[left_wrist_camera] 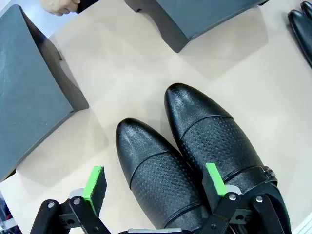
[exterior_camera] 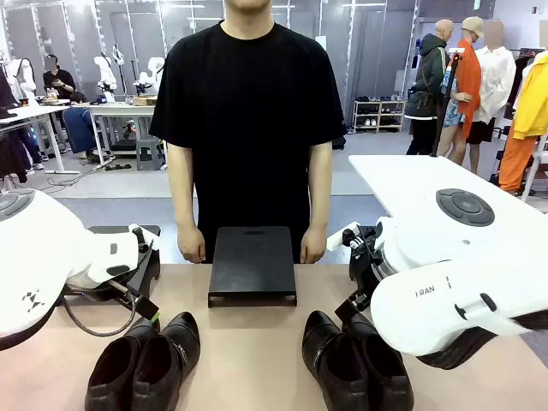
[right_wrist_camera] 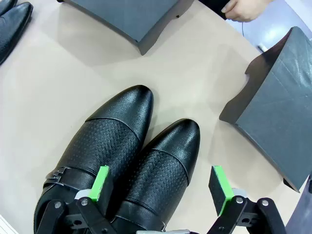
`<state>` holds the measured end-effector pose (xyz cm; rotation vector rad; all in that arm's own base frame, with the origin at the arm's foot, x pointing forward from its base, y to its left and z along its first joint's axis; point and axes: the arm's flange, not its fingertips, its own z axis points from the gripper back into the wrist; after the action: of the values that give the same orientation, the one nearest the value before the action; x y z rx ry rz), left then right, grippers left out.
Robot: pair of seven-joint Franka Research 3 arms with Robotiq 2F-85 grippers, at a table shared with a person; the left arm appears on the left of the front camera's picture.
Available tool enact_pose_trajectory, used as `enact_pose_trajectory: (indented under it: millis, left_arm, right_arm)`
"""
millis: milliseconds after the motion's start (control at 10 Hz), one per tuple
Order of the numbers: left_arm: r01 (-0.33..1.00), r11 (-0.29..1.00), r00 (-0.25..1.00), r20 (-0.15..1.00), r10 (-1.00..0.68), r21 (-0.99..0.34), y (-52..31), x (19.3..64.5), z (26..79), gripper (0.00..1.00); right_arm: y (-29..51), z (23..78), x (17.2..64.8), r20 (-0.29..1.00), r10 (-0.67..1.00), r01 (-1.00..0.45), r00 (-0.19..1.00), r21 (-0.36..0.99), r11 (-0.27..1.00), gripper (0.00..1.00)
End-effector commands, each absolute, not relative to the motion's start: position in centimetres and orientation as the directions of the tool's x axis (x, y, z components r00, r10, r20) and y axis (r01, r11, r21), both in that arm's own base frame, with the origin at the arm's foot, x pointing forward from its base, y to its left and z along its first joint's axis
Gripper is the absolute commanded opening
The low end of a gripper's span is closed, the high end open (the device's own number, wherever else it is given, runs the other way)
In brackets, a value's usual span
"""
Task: Place the shoes on the stand as instructed by the person.
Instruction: Pick up one pair of Shoes and place it on the Shoes Stand indicated by the person.
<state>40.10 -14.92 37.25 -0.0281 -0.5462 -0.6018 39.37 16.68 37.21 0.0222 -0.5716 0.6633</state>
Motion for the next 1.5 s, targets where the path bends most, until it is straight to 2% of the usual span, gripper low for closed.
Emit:
enact_pose_trajectory:
  millis: [0,800,900,1000,1200,1400]
  left_arm:
    - [0.545,0.828,0.687,0.496,-0.531,0.131,-15.0,40.1,37.2,1.0]
    - [0.545,0.828,0.687,0.496,-0.531,0.131,-15.0,40.1,37.2,1.0]
    - [0.545,0.828,0.687,0.496,-0.531,0.131,-15.0,40.1,37.2,1.0]
    - [0.552,0.823,0.687,0.487,-0.54,0.134,-14.7,40.6,39.5,1.0]
    - [0.566,0.824,0.724,0.492,-0.484,-0.022,-13.7,40.7,43.2,1.0]
    - [0.581,0.799,0.728,0.538,-0.424,-0.156,-11.4,40.0,48.0,1.0]
  right_arm:
    - [16.7,37.2,39.4,0.508,0.576,-0.588,0.641,-0.158,0.793,1.0]
    - [16.7,37.2,39.4,0.508,0.577,-0.589,0.64,-0.16,0.793,1.0]
    - [16.8,39.3,39.6,0.528,0.596,-0.633,0.605,-0.137,0.762,1.0]
    - [16.4,41.9,40.4,0.538,0.59,-0.639,0.602,-0.118,0.76,1.0]
    - [15.5,46.2,41.3,0.606,0.503,-0.64,0.616,0.013,0.768,1.0]
    - [13.2,50.3,41.0,0.609,0.461,-0.657,0.645,0.135,0.742,1.0]
